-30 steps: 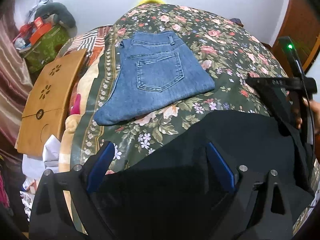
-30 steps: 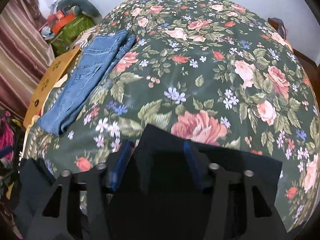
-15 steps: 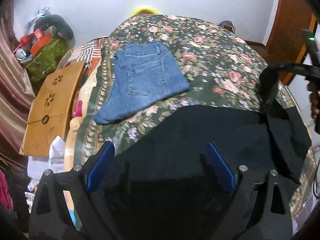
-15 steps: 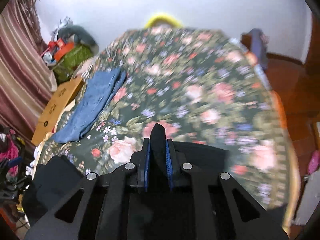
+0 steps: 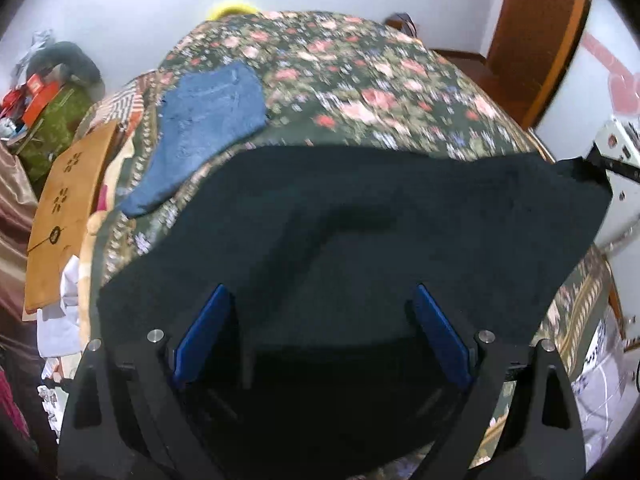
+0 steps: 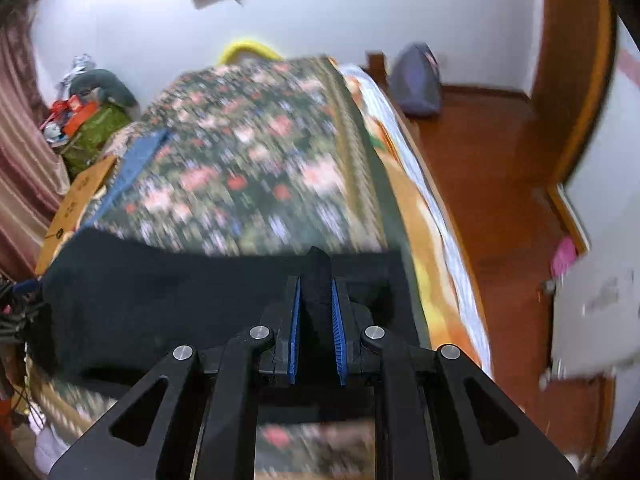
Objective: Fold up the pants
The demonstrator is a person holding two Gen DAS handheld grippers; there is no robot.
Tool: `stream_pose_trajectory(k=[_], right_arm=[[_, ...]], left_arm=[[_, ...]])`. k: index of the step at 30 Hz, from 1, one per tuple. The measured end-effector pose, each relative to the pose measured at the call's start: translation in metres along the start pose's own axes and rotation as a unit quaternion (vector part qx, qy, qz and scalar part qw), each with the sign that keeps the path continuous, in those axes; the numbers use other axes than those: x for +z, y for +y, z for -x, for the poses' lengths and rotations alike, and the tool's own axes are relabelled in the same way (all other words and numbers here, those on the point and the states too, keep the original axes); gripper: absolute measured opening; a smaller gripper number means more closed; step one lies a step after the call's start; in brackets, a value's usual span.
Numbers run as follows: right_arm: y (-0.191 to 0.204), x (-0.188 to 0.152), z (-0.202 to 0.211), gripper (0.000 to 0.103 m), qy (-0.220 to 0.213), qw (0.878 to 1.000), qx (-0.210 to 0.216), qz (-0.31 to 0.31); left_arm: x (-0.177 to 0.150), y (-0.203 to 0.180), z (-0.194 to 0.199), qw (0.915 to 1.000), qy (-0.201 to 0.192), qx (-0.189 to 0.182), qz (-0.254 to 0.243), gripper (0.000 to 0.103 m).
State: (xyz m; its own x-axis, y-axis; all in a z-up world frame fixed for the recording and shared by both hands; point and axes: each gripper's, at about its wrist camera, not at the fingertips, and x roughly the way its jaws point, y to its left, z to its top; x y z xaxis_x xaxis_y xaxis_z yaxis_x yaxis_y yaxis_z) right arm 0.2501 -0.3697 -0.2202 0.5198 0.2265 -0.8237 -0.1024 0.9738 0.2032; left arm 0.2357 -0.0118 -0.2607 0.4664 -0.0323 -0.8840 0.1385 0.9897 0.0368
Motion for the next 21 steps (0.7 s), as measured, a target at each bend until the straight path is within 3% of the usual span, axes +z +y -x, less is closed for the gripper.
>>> stream_pose_trajectory(k=[6, 10, 16, 21], right_arm=[[-0.021, -0.051, -0.025, 0.013, 0.052, 0.998, -0.029, -0.032], [-0.033, -0.061, -0.031, 0.016, 0.077, 0.995, -0.045, -0.036], [-0.014, -0.034, -0.01, 0.033, 0.036, 0.998, -0.061, -0.002], [0.055, 0.008, -0.01, 0.033, 0.0, 0.998, -0.011, 0.068]], left_arm=[[-0.016, -0.007, -0.015, 0.9997, 0.024, -0.003, 0.009, 0.094], [-0.013, -0.006, -0.006, 0.9998, 0.017, -0.012, 0.009, 0.094], [0.007, 0.023, 0.032, 0.999, -0.042, 0.004, 0.016, 0.094], [0.013, 0.09, 0.047, 0.994, -0.069, 0.058, 0.062, 0.094]])
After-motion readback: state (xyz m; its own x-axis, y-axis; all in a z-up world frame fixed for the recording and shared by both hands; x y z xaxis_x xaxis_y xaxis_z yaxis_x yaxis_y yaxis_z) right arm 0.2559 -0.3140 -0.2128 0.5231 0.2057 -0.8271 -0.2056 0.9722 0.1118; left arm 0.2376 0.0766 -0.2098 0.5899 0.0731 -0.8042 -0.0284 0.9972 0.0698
